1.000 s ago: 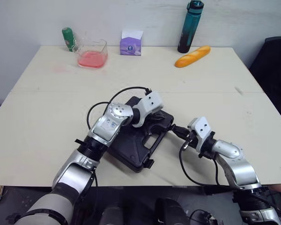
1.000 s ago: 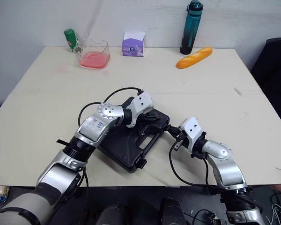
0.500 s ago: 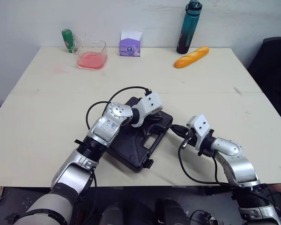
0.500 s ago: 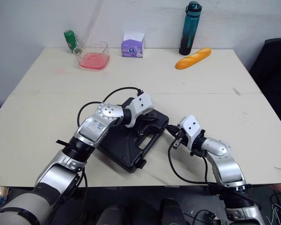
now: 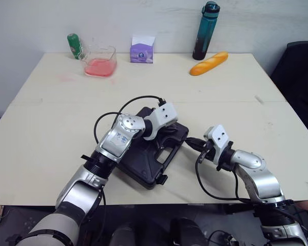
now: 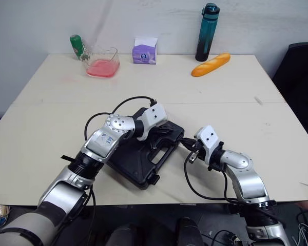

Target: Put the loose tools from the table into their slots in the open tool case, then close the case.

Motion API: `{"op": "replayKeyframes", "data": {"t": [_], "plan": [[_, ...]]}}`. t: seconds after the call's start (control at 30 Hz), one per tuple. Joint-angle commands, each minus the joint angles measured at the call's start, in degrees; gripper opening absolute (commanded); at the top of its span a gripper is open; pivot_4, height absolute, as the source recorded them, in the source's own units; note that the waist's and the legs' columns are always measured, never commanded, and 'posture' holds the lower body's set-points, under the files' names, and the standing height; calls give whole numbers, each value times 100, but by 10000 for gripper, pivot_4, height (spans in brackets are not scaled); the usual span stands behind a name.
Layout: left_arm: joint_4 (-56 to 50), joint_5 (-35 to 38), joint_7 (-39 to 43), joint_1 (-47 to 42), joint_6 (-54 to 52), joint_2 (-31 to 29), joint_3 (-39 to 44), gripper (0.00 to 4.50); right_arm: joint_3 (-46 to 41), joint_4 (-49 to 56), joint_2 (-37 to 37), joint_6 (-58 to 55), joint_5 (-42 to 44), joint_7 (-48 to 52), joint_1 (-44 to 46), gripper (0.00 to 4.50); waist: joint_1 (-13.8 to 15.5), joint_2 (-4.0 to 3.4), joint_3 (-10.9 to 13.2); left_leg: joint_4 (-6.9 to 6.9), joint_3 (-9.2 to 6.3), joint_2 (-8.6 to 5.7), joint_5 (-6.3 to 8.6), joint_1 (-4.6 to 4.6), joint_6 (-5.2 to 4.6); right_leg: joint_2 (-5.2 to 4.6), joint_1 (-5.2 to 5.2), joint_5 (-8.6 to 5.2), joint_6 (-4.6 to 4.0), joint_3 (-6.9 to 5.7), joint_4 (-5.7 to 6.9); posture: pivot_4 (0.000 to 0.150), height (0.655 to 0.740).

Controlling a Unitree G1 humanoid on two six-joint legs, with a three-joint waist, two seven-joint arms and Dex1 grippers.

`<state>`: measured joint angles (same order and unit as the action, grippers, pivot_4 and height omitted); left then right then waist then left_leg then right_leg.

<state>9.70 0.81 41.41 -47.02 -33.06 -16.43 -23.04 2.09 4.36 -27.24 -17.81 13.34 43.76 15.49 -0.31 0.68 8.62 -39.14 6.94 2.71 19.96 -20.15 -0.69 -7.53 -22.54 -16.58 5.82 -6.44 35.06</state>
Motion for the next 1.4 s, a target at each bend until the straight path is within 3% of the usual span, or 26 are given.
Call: {"op": "replayKeyframes", "data": {"t": [0.03, 0.27, 0.4, 0.6, 0.7, 0.87, 1.2, 1.4], "plan": [[431, -161, 143, 591, -317, -34, -349, 0, -10, 401, -64, 180, 128, 167, 166, 714, -3, 0, 0, 0, 0, 0, 0, 0, 0, -1, 0, 0, 0, 1, 0, 1500, 7400], [-179, 268, 364, 459, 699, -109, 467, 0, -293, 694, -690, 232, 229, 551, -144, 714, 25, -20, 26, 3, -2, 0, 2, -14, -1, -6, -11, -1, -2, 10, -8, 1500, 7400], [-1060, 923, 1242, 522, 1227, -494, 852, 0, -488, 1096, -1054, 205, 617, 1054, -714, 714, 28, -30, 77, 4, -3, -3, 2, -37, 0, 1, -31, -1, -1, 4, -9, 1500, 7400], [-2492, 1738, 2168, 1368, 1008, -1272, 1030, 0, -413, 1513, -1173, 467, 824, 1381, -1262, 714, 24, -39, 120, -2, 15, -17, -2, -107, -8, 9, -98, 7, 13, -16, 7, 1500, 7400], [-2957, 1775, 2261, 1825, 963, -1589, 938, 0, -259, 1536, -1184, 645, 809, 1597, -1382, 714, 29, -37, 127, -3, 15, -19, -1, -107, -10, 12, -97, 9, 16, -18, 1, 1500, 7400], [-3307, 1768, 2017, 2249, 845, -1626, 920, 0, 1, 1594, -1107, 648, 909, 1818, -1353, 714, 72, -26, 152, -10, 0, -34, -9, -106, -27, -1, -93, 16, 25, -7, -7, 1500, 7400], [-3360, 1671, 1717, 2643, 789, -1927, 1124, 0, 494, 1439, -1177, 742, 800, 2230, -1260, 714, 57, -30, 155, -9, 2, -34, -12, -107, -25, -2, -96, 15, 22, -9, -7, 1500, 7400], [-3282, 1574, 2034, 3010, 1213, -2458, 1207, 0, 706, 1321, -1113, 957, 725, 2374, -1307, 714, 27, -32, 154, -6, 2, -24, -12, -103, -21, 2, -97, 12, 16, -15, -5, 1500, 7400]]}}
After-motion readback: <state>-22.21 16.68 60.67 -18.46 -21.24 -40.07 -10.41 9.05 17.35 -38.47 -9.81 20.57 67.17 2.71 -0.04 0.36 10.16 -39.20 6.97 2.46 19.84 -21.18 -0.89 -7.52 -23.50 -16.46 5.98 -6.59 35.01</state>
